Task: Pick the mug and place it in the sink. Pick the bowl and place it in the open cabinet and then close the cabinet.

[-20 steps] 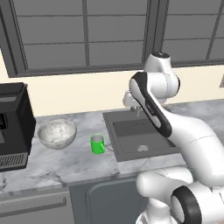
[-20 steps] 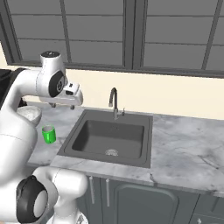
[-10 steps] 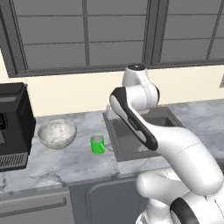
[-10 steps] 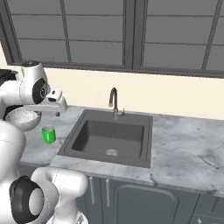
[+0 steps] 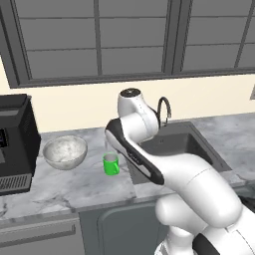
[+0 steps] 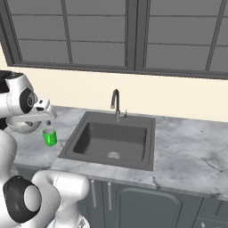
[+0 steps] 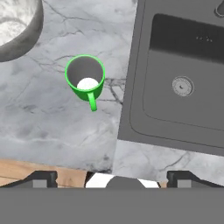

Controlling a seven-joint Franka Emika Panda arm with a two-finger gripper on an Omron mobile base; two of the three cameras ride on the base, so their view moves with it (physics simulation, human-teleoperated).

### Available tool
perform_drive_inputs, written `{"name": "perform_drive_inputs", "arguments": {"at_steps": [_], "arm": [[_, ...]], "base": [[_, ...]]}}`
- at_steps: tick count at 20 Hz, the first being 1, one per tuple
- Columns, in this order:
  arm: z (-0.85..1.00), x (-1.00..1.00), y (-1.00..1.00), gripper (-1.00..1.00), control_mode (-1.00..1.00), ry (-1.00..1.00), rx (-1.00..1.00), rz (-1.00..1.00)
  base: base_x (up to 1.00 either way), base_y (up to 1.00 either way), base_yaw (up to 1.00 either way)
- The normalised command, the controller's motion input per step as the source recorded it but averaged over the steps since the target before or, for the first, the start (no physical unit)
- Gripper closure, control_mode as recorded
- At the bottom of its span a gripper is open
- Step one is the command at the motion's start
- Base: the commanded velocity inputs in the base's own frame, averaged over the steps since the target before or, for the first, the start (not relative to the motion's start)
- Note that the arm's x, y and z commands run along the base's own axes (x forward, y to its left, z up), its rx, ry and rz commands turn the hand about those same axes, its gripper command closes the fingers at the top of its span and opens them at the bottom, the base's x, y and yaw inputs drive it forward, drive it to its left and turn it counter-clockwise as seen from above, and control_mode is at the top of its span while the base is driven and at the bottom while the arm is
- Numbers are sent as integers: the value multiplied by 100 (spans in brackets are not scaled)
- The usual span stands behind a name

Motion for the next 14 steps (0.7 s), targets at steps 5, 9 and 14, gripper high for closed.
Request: {"name": "perform_drive_inputs", "arguments": {"at_steps": [5, 9, 14], "arm": [[-52, 0, 10, -100, -100, 3, -3, 0], [-41, 0, 5, -100, -100, 1, -3, 0], [-30, 0, 5, -100, -100, 1, -2, 0]], "base": [[0, 0, 0], [0, 0, 0], [0, 0, 0]]}}
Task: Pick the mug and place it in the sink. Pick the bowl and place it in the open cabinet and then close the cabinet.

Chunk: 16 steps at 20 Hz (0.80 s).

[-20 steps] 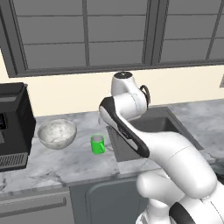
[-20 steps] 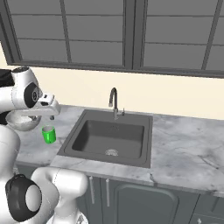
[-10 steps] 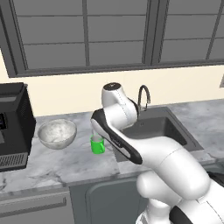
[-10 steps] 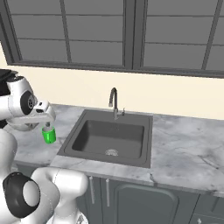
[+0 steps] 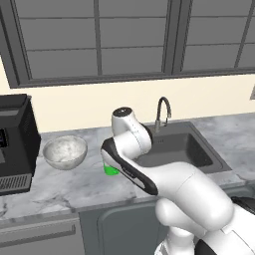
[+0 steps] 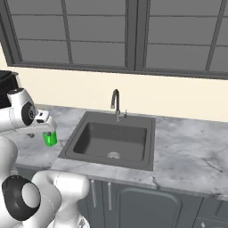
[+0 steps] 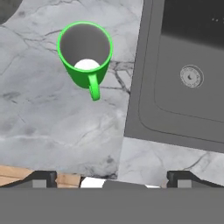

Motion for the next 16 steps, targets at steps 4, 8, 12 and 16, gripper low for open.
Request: {"name": "perform_drive_inputs", "arguments": {"at_steps": [4, 8, 12, 16], "arm": [[-16, 3, 1, -100, -100, 0, 0, 0], [-21, 11, 12, -100, -100, 0, 0, 0], [-20, 21, 20, -100, -100, 0, 4, 0], [-25, 15, 15, -100, -100, 0, 7, 0]], "base": [[0, 0, 0], [0, 0, 0], [0, 0, 0], [0, 0, 0]]}}
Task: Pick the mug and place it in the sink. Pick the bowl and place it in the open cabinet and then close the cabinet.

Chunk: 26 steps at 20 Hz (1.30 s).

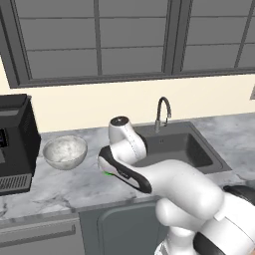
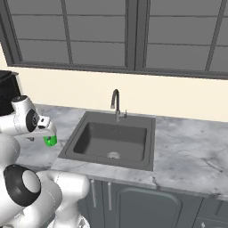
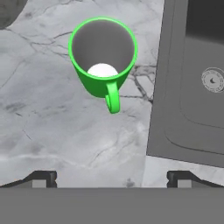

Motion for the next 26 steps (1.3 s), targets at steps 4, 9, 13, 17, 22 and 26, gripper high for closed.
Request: {"name": "perform_drive_inputs", "arguments": {"at_steps": [4, 9, 13, 17, 22, 26], "arm": [[-12, 20, 0, -100, -100, 0, 3, 0], [-1, 27, -4, -100, -100, 0, 1, 0], [-2, 21, 0, -100, -100, 0, 0, 0], [-4, 2, 0, -100, -100, 0, 0, 0], [-16, 5, 0, -100, -100, -4, 0, 0], [-32, 18, 0, -100, -100, -7, 0, 0]], "base": [[0, 0, 0], [0, 0, 0], [0, 0, 0], [0, 0, 0], [0, 0, 0], [0, 0, 0]]}}
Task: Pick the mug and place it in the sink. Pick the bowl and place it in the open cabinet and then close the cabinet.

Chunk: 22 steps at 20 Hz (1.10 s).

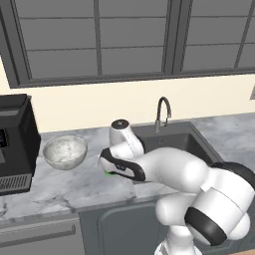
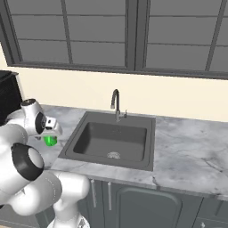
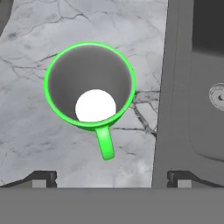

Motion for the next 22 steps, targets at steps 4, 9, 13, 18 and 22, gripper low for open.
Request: {"name": "perform_drive_inputs", "arguments": {"at_steps": [4, 9, 13, 18, 22], "arm": [[-25, 30, 0, -100, -100, -1, 0, 0], [-5, 26, 6, -100, -100, 0, 0, 0], [0, 10, 17, -100, -100, 0, 0, 0], [-7, 0, 20, -100, -100, 0, 0, -3], [-18, 0, 1, -100, -100, 0, 0, -4]], "base": [[0, 0, 0], [0, 0, 0], [0, 0, 0], [0, 0, 0], [0, 0, 0]]}}
